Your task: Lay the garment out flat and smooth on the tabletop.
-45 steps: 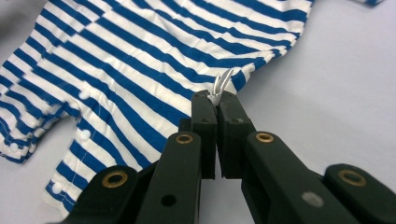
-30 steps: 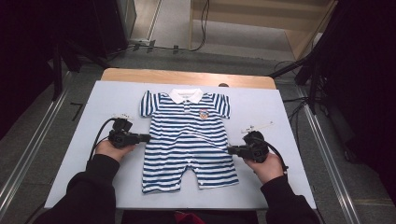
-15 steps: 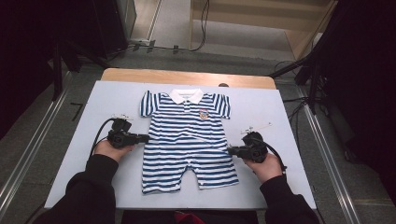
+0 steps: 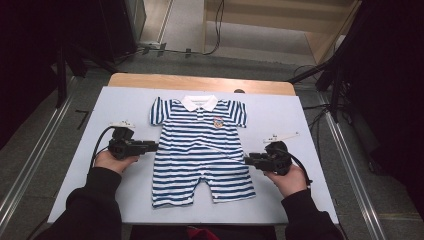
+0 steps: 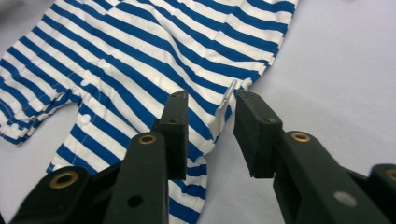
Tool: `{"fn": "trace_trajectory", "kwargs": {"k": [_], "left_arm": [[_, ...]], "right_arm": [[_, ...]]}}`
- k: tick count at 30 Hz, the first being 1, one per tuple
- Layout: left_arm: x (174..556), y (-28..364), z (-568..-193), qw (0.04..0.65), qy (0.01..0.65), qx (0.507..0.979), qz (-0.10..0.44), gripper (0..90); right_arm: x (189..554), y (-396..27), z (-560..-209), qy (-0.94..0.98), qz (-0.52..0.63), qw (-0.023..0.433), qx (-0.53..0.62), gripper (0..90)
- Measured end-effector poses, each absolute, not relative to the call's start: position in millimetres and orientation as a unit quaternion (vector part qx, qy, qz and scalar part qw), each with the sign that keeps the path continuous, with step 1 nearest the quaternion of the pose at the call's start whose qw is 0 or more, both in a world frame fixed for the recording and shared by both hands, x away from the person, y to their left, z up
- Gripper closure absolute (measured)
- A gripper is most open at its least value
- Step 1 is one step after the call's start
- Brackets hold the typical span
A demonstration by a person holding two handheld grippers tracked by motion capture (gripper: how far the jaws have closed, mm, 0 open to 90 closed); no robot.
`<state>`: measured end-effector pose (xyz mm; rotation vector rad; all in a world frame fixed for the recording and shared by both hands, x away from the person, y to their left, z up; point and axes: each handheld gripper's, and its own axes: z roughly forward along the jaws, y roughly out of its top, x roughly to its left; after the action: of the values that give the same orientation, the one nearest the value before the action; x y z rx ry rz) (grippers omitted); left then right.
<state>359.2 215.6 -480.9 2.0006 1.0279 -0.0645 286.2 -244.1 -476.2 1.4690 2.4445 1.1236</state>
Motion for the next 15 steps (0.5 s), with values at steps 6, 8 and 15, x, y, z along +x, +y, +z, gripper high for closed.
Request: {"fn": "trace_trajectory", "kwargs": {"k": [6,8,15], "left_arm": [[353,210,-475,0.438,0.397,0.806,-0.03,63.8],[351,208,-474,0.44,0.394,0.807,-0.029,63.0],[348,205,-473,0.445,0.388,0.807,-0.009,48.9]], "right_arm": [[281,-240,-473,0.801,0.379,0.042,0.462,54.4],[279,-238,-472,0.802,0.382,0.041,0.457,52.7],[283,-230,-475,0.805,0.396,0.034,0.44,45.5]]}}
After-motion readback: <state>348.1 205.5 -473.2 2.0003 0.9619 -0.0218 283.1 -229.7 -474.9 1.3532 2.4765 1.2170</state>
